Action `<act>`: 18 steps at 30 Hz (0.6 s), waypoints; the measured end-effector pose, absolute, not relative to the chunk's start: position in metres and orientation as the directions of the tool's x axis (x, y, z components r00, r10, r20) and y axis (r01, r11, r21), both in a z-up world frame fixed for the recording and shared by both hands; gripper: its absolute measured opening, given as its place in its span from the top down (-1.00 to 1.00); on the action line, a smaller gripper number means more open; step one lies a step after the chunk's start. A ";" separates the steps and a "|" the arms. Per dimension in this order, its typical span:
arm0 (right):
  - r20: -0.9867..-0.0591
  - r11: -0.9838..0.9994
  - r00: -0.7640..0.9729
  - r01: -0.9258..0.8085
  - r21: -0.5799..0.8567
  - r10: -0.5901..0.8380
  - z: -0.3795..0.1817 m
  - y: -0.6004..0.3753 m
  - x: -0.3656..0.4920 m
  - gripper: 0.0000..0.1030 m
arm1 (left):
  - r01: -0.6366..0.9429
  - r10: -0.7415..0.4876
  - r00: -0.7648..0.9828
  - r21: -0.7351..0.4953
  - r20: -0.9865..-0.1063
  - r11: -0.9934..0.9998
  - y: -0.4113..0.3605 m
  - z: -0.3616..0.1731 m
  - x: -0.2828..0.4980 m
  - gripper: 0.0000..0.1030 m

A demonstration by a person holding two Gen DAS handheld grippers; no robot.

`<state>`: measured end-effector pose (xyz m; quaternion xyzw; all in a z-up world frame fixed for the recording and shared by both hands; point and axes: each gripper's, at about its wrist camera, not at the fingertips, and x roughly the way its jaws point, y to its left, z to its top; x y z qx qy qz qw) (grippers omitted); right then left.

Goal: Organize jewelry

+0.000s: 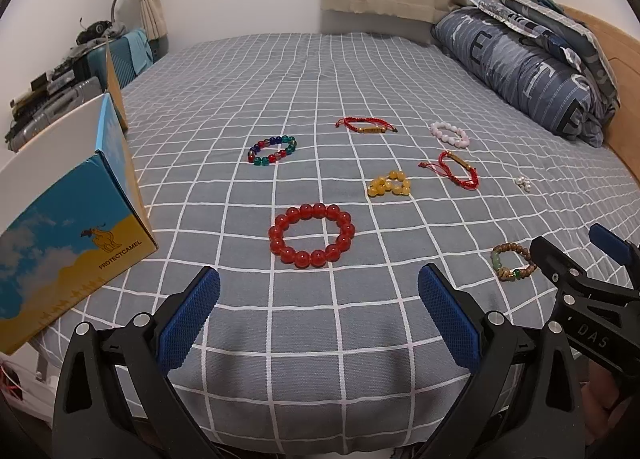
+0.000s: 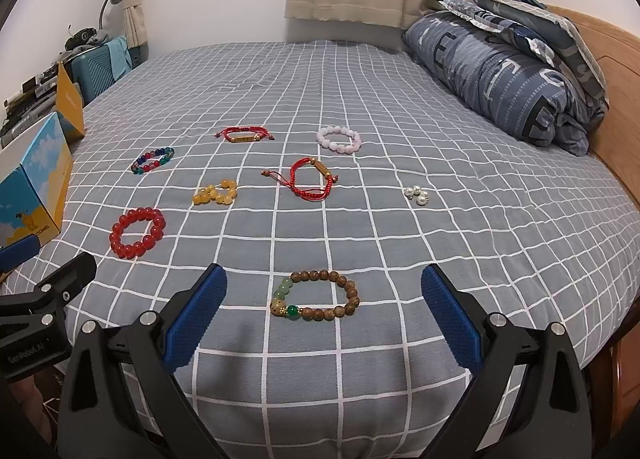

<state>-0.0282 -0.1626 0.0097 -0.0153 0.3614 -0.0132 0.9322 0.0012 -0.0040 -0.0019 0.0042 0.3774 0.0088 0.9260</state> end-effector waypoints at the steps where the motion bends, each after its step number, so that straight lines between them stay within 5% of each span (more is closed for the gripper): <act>1: -0.673 0.999 0.738 0.014 -0.039 -0.037 0.009 -0.163 -0.028 -0.82 | -0.014 0.020 0.715 0.015 -0.699 1.000 -0.004 -0.002 0.001 -0.89; 18: -0.673 0.999 0.739 0.013 -0.039 -0.036 0.009 -0.164 -0.028 -0.82 | -0.012 0.020 0.717 0.017 -0.697 1.000 -0.005 -0.003 0.000 -0.89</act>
